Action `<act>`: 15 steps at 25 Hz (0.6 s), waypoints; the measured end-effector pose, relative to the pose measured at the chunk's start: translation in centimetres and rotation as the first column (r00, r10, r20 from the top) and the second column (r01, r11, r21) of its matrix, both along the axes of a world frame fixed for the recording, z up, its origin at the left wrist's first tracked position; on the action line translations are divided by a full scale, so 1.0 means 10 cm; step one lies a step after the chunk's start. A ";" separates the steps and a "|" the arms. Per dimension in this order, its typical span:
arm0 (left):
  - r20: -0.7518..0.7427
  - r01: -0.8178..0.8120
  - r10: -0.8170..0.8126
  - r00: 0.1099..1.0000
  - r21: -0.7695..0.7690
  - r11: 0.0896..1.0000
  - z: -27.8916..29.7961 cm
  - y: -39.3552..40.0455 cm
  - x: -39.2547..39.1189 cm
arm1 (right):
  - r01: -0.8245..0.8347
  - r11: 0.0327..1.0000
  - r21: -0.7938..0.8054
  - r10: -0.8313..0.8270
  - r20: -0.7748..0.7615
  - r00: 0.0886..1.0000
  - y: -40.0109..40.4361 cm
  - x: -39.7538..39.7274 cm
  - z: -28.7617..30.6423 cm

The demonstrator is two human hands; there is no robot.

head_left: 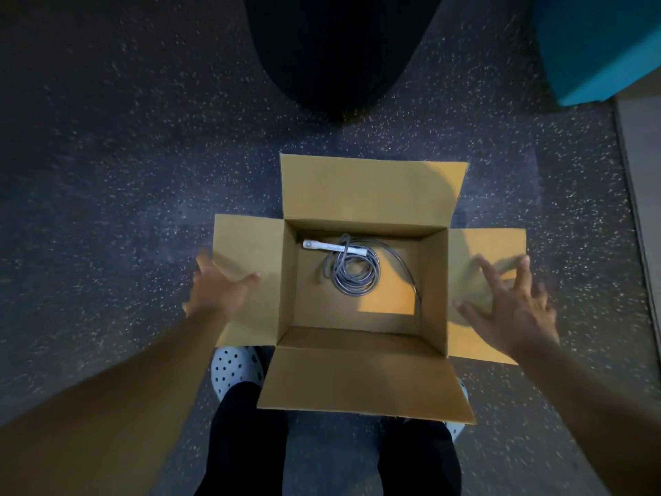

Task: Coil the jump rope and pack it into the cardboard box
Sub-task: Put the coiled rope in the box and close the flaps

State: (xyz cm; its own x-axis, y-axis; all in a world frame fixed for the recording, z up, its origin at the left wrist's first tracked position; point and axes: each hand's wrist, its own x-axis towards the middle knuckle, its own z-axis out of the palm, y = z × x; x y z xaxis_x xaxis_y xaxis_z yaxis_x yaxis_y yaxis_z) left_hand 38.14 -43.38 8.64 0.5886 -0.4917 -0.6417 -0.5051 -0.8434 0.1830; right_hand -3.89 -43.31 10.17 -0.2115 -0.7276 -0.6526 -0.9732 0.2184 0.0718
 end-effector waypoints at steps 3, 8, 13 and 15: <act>0.057 -0.024 0.037 0.998 -0.207 0.978 0.22 0.13 -0.31 | 0.297 0.930 -0.218 -0.261 0.179 0.949 0.02 0.13 0.14; 0.022 0.392 -0.415 0.909 -0.382 0.837 0.58 0.26 -1.03 | 0.084 0.955 -0.286 0.046 0.420 0.907 0.15 0.75 0.49; 0.054 0.809 -0.820 0.570 -0.210 0.549 -0.05 0.09 -1.26 | -0.272 0.933 -0.236 0.335 0.292 0.896 0.19 1.11 -0.19; 0.120 0.938 -0.930 0.347 -0.045 0.344 -0.35 0.06 -1.19 | -0.417 0.884 -0.210 0.455 0.188 0.870 0.24 1.06 -0.51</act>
State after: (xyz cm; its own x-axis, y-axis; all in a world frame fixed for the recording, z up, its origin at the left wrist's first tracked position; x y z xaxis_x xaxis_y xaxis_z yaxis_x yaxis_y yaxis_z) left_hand 26.25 -42.75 5.17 -0.2572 -0.7991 -0.5434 -0.9662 0.2031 0.1587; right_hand 6.74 -40.92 5.10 0.2901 -0.8076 -0.5134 -0.9570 -0.2421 -0.1599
